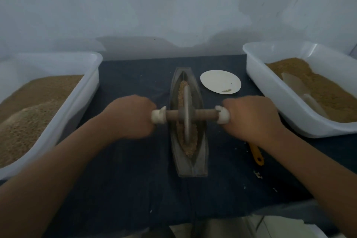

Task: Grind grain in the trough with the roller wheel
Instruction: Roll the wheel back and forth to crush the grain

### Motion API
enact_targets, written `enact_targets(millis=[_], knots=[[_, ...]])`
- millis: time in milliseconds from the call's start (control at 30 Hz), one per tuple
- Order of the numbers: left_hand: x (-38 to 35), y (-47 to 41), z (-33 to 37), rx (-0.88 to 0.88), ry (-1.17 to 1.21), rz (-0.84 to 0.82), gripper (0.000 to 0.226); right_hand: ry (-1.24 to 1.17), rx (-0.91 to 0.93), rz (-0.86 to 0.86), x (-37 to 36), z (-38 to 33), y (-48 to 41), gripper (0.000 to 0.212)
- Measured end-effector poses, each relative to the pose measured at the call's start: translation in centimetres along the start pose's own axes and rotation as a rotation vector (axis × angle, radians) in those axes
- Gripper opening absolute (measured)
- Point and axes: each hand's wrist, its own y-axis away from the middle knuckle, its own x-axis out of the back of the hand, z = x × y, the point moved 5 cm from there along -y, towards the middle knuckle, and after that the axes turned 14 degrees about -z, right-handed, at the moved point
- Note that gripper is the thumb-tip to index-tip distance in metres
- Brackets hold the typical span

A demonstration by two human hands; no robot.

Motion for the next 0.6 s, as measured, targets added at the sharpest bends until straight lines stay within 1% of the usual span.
enact_targets(millis=[67,133,167,267,333,367,433,500,600], knots=[[-0.5,-0.2,-0.4,0.005,0.053,-0.031,0.023,-0.022,0.056,0.001,0.1,0.1,0.2,0.028],[0.0,-1.8,-0.7,0.034,0.064,-0.031,0.025,-0.012,0.023,-0.053,0.2,0.4,-1.9,0.035],[0.6,-3.0,-1.0,0.06,0.061,0.004,0.024,0.007,-0.011,-0.048,0.1,0.6,-3.3,0.037],[2.6,-5.9,-1.7,0.166,0.058,0.145,0.021,0.016,-0.045,0.081,0.6,0.7,-7.1,0.046],[3.4,-6.7,-1.6,0.21,0.047,0.212,0.022,0.004,-0.12,0.005,0.9,1.0,-8.4,0.034],[3.6,-6.6,-1.4,0.218,0.05,0.223,0.022,-0.01,-0.146,-0.024,1.1,1.0,-8.5,0.032],[2.9,-5.2,-1.0,0.194,0.07,0.177,0.02,-0.041,-0.13,-0.069,0.9,1.0,-7.3,0.026],[0.8,-2.7,-0.6,0.119,0.079,0.086,0.017,-0.011,-0.052,-0.09,0.6,0.5,-4.7,0.028],[-1.8,1.2,-0.4,0.033,0.118,-0.019,0.017,-0.025,0.103,-0.025,0.6,-0.4,-0.6,0.021]])
